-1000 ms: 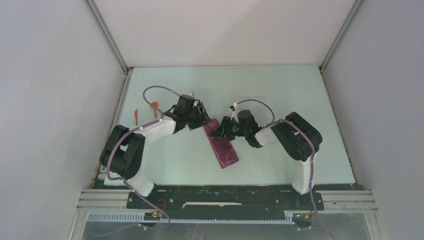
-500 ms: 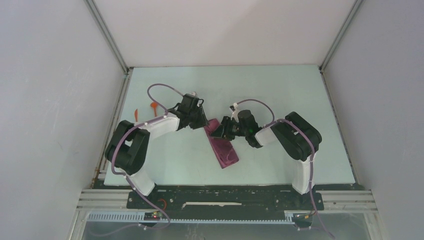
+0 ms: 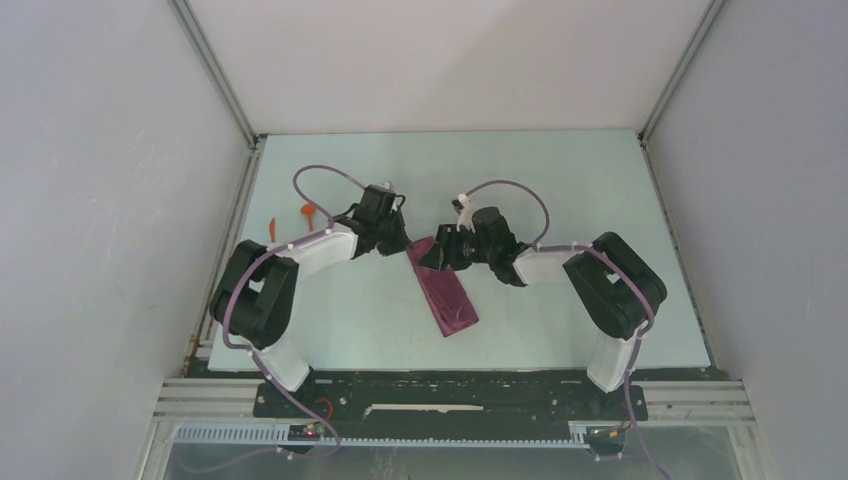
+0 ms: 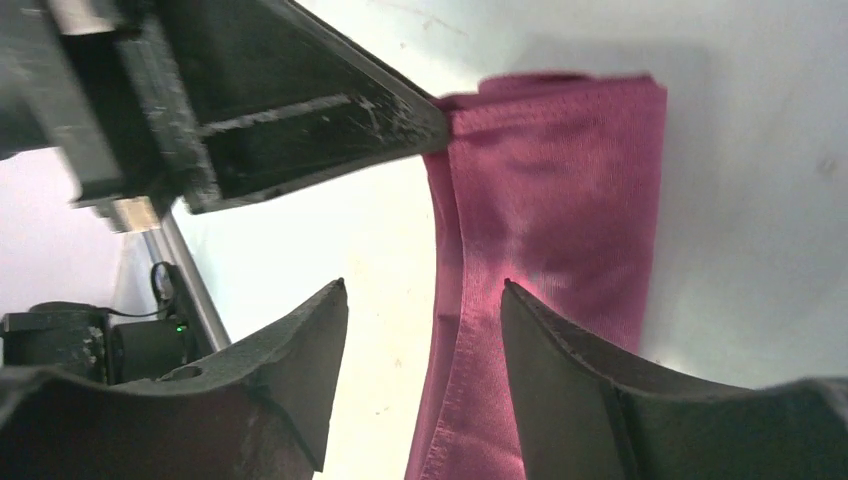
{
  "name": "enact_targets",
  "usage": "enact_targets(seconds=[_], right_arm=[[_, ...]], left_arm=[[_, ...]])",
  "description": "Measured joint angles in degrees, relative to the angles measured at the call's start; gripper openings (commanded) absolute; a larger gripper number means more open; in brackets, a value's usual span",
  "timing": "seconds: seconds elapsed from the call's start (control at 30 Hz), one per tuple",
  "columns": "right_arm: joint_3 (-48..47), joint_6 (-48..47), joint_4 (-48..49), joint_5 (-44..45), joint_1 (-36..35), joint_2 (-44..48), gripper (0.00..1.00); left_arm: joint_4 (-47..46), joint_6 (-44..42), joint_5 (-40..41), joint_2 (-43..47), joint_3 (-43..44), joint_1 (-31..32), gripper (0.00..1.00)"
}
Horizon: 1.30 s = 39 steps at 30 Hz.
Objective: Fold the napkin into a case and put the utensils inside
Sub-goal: Stuff the top corner of the smaller-rectangle-folded napkin into the folded napkin.
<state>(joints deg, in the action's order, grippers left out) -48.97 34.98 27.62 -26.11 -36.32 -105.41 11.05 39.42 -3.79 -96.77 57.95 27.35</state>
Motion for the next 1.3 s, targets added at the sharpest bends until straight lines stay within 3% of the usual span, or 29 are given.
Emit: enact_targets(seconds=[0.3,0.6,0.8,1.3], right_arm=[[-5.9,-15.4,-5.5,10.3,-4.8,1.8,0.65],[-13.4,-25.8,-10.0,20.5,-10.0,-2.3,0.53],[-13.8,-27.8,-12.1,23.4,-10.6,-4.1,0.46],[-13.8,-27.7,-12.8,24.3,-10.3,-4.8,0.47]], left_arm=[[0.2,0.1,-3.9,0.0,0.0,-3.2,0.00],[0.2,0.2,-6.1,0.1,0.0,-3.5,0.00],[0.2,0.2,-7.0,0.2,0.0,-3.8,0.00],[0.2,0.7,-8.0,0.9,0.0,-4.7,0.00]])
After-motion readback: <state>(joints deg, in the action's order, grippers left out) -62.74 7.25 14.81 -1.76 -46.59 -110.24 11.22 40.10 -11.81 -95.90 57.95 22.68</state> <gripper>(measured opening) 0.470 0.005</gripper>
